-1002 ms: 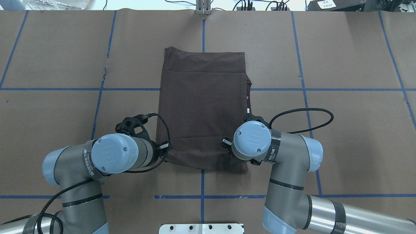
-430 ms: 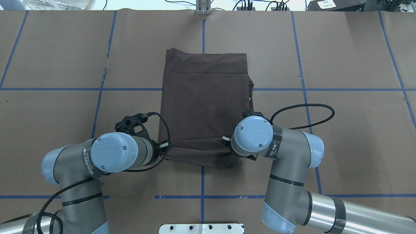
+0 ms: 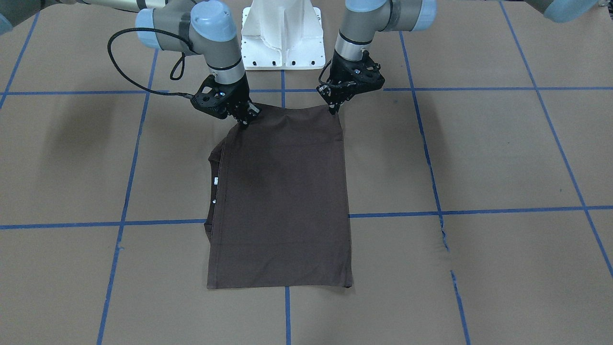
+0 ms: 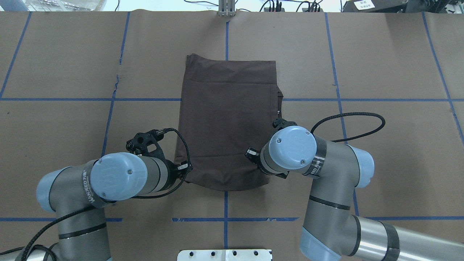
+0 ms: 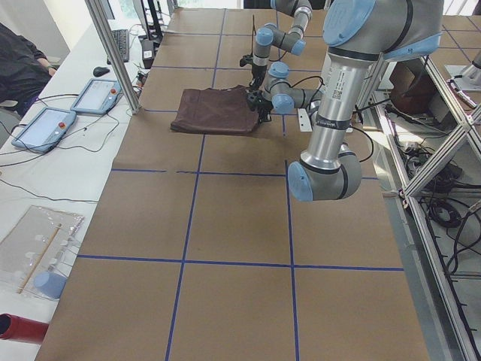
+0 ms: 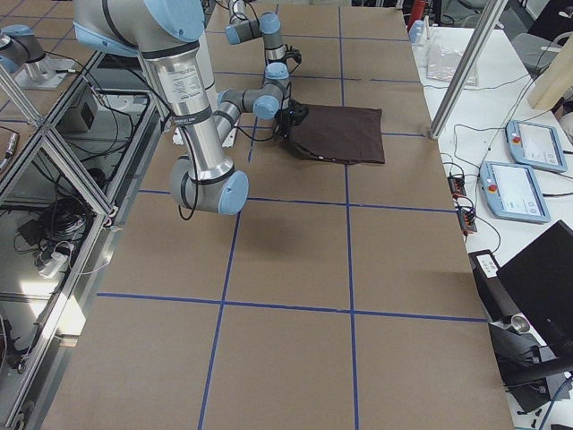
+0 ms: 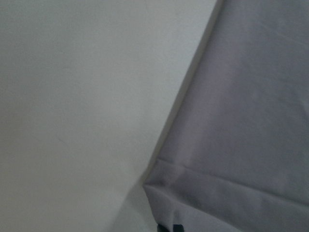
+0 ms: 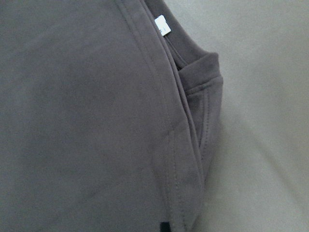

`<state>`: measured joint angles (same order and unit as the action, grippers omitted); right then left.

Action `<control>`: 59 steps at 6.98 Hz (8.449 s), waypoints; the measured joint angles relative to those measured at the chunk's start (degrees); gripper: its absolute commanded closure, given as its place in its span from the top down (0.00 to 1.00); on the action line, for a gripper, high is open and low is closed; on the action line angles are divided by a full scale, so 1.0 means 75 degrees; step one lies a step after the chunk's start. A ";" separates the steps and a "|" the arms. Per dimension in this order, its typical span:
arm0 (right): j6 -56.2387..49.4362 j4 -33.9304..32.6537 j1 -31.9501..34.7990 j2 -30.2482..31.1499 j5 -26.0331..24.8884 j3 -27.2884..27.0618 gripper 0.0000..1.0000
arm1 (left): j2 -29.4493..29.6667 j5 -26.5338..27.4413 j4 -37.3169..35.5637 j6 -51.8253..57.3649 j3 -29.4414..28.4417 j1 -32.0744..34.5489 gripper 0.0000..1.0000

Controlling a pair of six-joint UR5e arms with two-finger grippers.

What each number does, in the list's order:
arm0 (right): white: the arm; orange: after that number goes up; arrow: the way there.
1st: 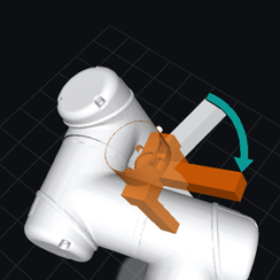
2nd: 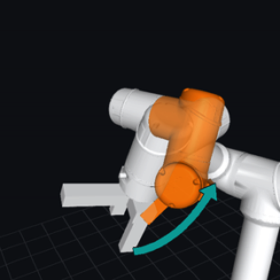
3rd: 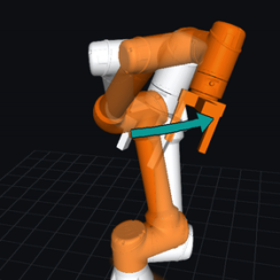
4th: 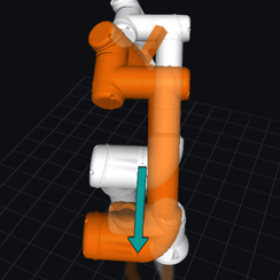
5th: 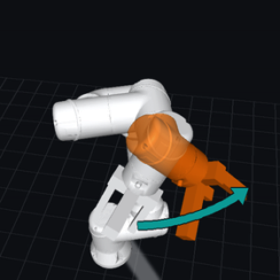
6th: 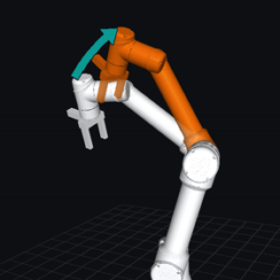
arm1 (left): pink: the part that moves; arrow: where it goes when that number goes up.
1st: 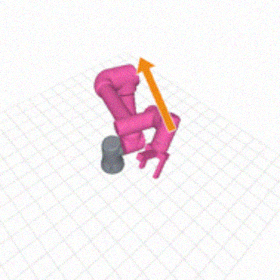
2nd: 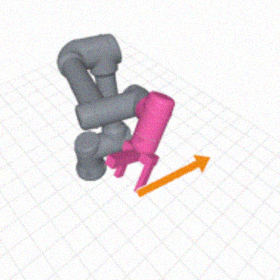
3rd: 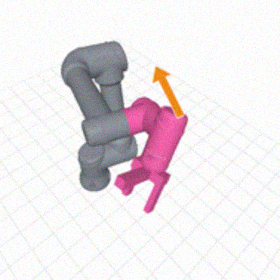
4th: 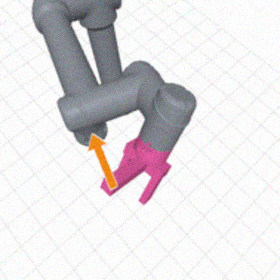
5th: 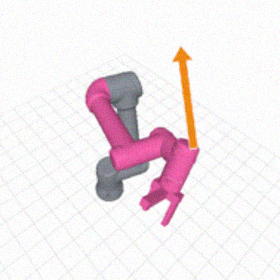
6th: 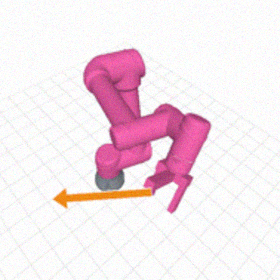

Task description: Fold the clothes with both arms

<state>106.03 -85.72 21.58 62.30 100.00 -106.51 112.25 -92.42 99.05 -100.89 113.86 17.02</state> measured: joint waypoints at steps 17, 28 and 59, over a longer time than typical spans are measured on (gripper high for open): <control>-0.1048 0.2139 0.2521 -0.2650 0.1756 0.4631 1.00 | 0.1986 -0.0768 0.1857 0.2316 -0.3884 0.3049 1.00; -0.3683 -0.0749 0.1692 -0.4280 0.0145 0.5027 1.00 | 0.0933 -0.1961 0.2608 0.4841 -0.3325 0.4510 1.00; -1.3787 -0.1081 0.9141 0.2972 0.4779 0.1534 1.00 | -0.2069 -0.4659 0.1086 1.4568 -0.3268 1.0111 1.00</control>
<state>2.63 -93.83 90.14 84.59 135.85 -95.00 96.73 -127.36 107.19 8.37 89.35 92.85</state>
